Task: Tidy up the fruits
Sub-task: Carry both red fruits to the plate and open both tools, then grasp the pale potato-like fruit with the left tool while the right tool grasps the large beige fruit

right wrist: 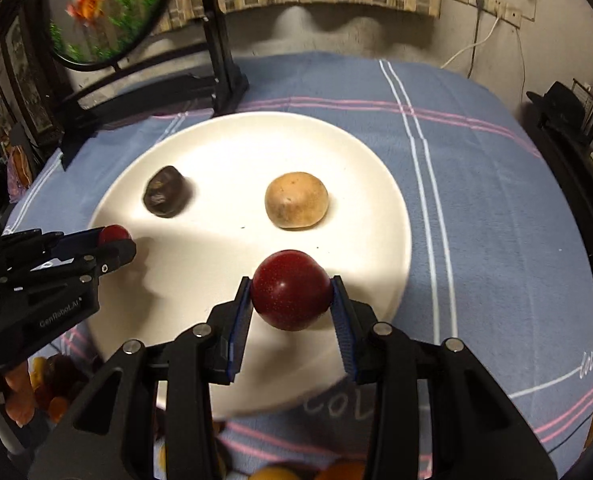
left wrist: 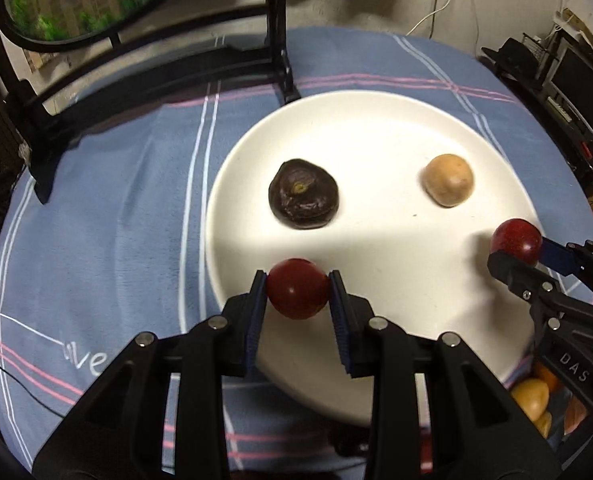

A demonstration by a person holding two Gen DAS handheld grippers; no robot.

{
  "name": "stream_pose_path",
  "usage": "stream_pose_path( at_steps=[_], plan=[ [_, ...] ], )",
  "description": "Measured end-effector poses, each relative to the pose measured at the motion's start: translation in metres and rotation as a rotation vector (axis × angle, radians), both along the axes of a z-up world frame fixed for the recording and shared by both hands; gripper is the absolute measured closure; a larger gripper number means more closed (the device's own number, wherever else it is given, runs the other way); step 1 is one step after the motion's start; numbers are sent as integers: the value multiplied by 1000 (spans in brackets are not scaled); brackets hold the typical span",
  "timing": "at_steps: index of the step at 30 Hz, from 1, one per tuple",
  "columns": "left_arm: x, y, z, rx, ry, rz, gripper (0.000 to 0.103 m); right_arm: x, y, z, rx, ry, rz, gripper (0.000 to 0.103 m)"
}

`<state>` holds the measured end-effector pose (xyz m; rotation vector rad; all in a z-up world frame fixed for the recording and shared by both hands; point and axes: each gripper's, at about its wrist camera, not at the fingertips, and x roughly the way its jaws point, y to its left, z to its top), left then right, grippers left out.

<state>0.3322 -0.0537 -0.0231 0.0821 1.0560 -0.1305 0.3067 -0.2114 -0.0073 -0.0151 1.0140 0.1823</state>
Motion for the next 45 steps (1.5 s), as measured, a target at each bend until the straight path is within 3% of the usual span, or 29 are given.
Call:
stream_pose_path(
  at_steps=[4,7,8,10,12,18,21,29,35,42,45],
  plan=[
    [8,1,-2,-7,-17,20,65,14,-2,-9,-6,37,-6,64],
    [8,3,5,-16,-57,28,43,18,-5,-13,-27,54,-19,63],
    [8,4,7,-24,-62,28,40,19,-8,-12,-22,53,-34,63],
    [3,2,14,-17,-76,25,29,19,-11,-10,2,55,-40,52],
    [-4,1,23,9,-115,20,24,13,-15,-1,25,14,-48,38],
    [-35,5,45,19,-144,-3,23,-14,-29,28,62,-82,-77,38],
    [-60,12,56,43,-189,-12,11,-41,-41,40,126,-106,-88,38],
    [-119,40,58,4,-199,7,9,-121,-50,48,173,-156,-108,38],
    [-156,54,57,-21,-216,21,5,-167,-44,34,211,-162,-148,38],
    [-195,75,38,26,-212,12,5,-203,-26,28,168,-197,-115,38],
    [-205,86,25,40,-191,25,5,-210,-29,23,205,-222,-124,38]
  ],
)
